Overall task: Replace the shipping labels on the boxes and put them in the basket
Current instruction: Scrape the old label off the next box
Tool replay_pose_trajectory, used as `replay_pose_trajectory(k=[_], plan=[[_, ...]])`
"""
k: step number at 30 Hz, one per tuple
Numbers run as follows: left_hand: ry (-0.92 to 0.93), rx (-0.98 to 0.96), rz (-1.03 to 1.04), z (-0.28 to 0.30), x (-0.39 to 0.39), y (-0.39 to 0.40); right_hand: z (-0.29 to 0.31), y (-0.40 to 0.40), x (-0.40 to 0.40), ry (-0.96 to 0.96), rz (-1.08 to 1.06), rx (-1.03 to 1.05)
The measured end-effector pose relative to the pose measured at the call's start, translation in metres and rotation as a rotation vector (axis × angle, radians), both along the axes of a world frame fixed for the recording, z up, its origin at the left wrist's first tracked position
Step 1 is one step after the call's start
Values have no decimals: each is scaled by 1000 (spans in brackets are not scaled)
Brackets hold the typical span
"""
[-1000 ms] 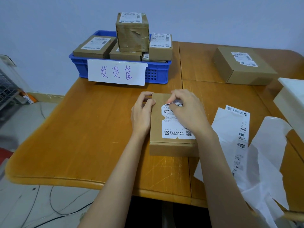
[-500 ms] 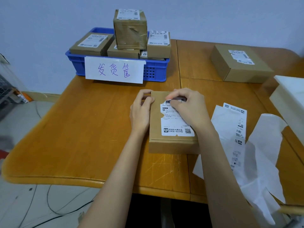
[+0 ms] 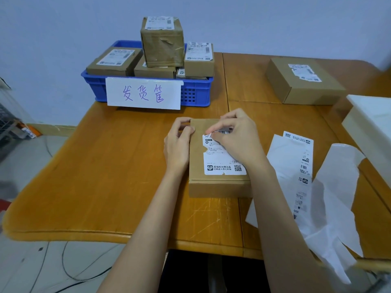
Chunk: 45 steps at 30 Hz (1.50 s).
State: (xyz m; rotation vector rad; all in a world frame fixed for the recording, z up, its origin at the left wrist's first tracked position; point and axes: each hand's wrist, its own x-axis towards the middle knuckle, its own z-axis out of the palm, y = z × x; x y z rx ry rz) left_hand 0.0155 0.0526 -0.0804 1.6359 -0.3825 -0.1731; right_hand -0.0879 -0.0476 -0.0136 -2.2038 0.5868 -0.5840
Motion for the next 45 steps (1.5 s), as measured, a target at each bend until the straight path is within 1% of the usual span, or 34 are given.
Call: replay_pose_trajectory(k=[5, 8, 10, 12, 14, 15, 19, 25, 31, 35, 36, 39, 40, 41, 45], plan=[[-8, 0, 2, 0, 0, 0, 3, 2, 0, -38, -58, 90], [2, -3, 4, -1, 0, 0, 3, 4, 0, -46, -40, 94], [3, -5, 1, -1, 0, 0, 2, 1, -1, -109, -23, 107], [1, -3, 1, 0, -1, 0, 2, 0, 0, -164, -102, 129], [-1, -2, 1, 0, -2, 0, 2, 3, 6, -110, -184, 82], [-5, -1, 1, 0, -1, 1, 0, 5, 9, -48, -205, 51], [-7, 2, -7, 1, -2, 1, -8, 7, 18, 105, -239, -154], [-24, 44, -3, 2, 1, 0, -10, 1, 13, 198, -261, -224], [-17, 45, -20, 3, -4, 1, -8, 1, 7, 233, -228, -234], [3, 15, -14, 2, -5, 1, -2, 3, 7, 229, -216, -175], [6, 10, -11, 2, -5, 1, 1, 3, 6, 220, -211, -108], [18, 8, 0, 2, -6, 0, 10, -2, 2, 109, -249, 227], [18, 12, 5, 2, -6, 0, 11, -4, 3, 97, -276, 249], [14, 14, 7, 2, -7, 0, 13, -5, 4, 124, -303, 218], [-4, 4, 10, 0, -8, 0, 10, -2, 21, 327, -363, -39]])
